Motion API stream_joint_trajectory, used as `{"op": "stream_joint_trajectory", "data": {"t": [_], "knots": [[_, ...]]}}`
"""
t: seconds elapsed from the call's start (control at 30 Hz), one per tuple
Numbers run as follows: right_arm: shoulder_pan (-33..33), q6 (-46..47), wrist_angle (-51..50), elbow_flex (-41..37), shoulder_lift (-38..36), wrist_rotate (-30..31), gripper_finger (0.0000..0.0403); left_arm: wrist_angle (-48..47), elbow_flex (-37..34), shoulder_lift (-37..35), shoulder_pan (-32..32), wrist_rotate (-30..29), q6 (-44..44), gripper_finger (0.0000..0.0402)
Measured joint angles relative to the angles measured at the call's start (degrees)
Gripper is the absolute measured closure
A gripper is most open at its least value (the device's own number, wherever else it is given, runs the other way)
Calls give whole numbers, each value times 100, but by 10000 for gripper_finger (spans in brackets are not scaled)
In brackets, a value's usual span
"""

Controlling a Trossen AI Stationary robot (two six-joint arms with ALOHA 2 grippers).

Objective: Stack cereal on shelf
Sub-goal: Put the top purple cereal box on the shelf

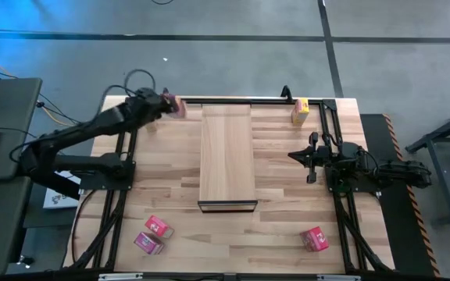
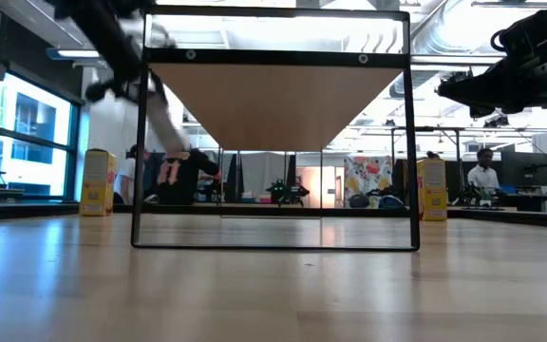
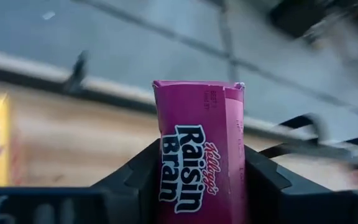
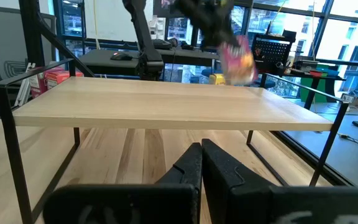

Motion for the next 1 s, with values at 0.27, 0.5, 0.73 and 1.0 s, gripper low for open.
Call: {"op": "stream_joint_trajectory", "data": {"t": [0.27,0.5,0.73,1.0], "knots": [[1,-1,1,-1,-1,-1,402,2,1318,42,-762,35,613,274],[0,-1,1,0,0,0,402,-732,2607,1290,-1670,-493,984,280],[0,-1,1,0,0,0,402,-1996,3878,2681,-1933,-804,1013,280],[0,0,2,0,0,0,402,-2652,4356,3439,-2073,-692,798,280]]}}
